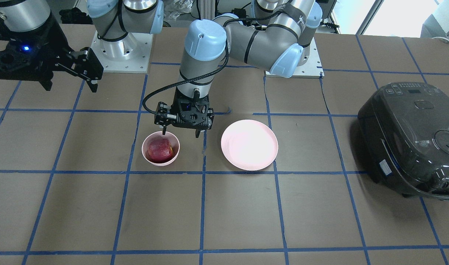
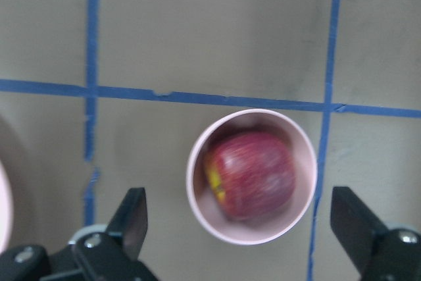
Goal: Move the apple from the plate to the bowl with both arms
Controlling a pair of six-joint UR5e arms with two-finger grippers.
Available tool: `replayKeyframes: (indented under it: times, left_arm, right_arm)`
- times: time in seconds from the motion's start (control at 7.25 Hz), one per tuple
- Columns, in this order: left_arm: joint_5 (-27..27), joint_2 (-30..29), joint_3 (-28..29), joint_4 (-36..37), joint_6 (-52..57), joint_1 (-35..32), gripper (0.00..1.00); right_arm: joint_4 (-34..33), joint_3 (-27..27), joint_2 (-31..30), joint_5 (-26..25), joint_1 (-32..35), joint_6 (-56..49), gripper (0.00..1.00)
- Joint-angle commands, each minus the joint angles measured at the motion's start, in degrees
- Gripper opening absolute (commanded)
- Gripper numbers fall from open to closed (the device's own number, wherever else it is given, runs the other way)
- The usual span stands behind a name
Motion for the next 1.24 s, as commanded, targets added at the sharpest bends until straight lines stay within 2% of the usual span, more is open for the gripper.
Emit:
replayKeyframes:
  times: [0.0, 0.28, 0.55, 0.69, 0.97, 1.1]
  left_arm:
    - [4.1, 8.8, 0.1, -14.8, 13.7, 6.5, 1.0]
    - [4.4, 16.9, 1.8, -26.5, 21.4, 15.4, 1.0]
    - [5.1, 20.2, 8.4, -38.0, 23.5, 22.7, 1.0]
    - [5.9, 19.7, 10.5, -40.0, 23.4, 24.1, 1.0]
    - [5.8, 16.0, 10.6, -32.8, 23.1, 24.1, 1.0]
    - [5.7, 15.2, 11.4, -32.2, 23.3, 24.1, 1.0]
  right_arm:
    - [-2.7, 0.5, 0.1, 0.9, 2.4, 0.1, 1.0]
    - [-3.8, 0.8, 0.7, 1.0, 3.8, 0.1, 1.0]
    - [-4.4, 1.0, 0.8, 1.0, 3.8, 0.6, 1.0]
    - [-4.4, 1.0, 0.9, 1.0, 3.8, 0.6, 1.0]
    - [-4.4, 1.0, 0.8, 1.0, 3.8, 0.6, 1.0]
    - [-4.4, 1.0, 0.8, 1.0, 3.7, 0.6, 1.0]
